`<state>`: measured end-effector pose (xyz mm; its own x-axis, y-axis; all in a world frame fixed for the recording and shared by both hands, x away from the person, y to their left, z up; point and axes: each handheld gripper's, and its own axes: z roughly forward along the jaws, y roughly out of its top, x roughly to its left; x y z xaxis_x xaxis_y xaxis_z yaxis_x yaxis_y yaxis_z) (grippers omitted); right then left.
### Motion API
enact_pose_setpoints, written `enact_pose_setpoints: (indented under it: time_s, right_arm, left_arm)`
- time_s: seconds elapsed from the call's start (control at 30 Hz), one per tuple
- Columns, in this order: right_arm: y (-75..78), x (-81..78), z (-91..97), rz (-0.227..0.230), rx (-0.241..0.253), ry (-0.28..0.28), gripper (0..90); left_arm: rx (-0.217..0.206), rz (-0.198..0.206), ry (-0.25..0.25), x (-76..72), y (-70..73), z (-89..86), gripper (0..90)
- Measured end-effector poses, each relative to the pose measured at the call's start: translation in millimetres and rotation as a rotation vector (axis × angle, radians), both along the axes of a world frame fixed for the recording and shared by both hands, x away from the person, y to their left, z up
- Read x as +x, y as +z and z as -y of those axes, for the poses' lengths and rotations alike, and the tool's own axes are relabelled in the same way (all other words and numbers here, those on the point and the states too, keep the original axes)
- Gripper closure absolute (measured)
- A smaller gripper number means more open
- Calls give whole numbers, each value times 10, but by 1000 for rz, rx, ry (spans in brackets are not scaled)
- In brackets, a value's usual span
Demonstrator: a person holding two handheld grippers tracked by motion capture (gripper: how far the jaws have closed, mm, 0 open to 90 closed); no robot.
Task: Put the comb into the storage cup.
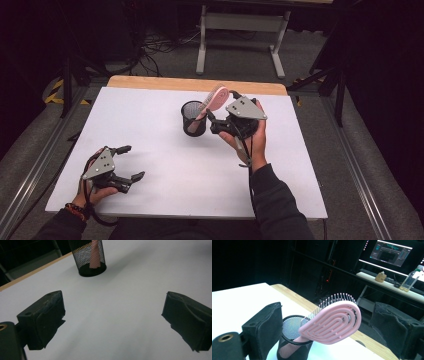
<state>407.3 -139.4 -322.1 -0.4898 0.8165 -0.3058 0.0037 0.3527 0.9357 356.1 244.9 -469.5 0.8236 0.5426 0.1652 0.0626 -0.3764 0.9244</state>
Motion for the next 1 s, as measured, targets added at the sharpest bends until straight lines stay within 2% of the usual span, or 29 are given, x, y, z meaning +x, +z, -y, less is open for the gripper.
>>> enact_pose_setpoints:
  time_s: [0.2, 0.37, 0.63, 1.0]
  right_arm:
    - [-40, -81, 15, 14, -22, 10, 107]
    - [-87, -137, 46, 18, -4, 21, 105]
    - [-167, -215, 59, 40, -40, 22, 102]
    - [-248, -317, 171, 41, -46, 30, 98]
  left_arm:
    - [-3, -4, 5, 8, -4, -8, 51]
    - [6, -6, 1, 9, -11, 5, 51]
    - [11, -11, 3, 9, -13, 6, 50]
    - [11, -10, 3, 8, -11, 0, 48]
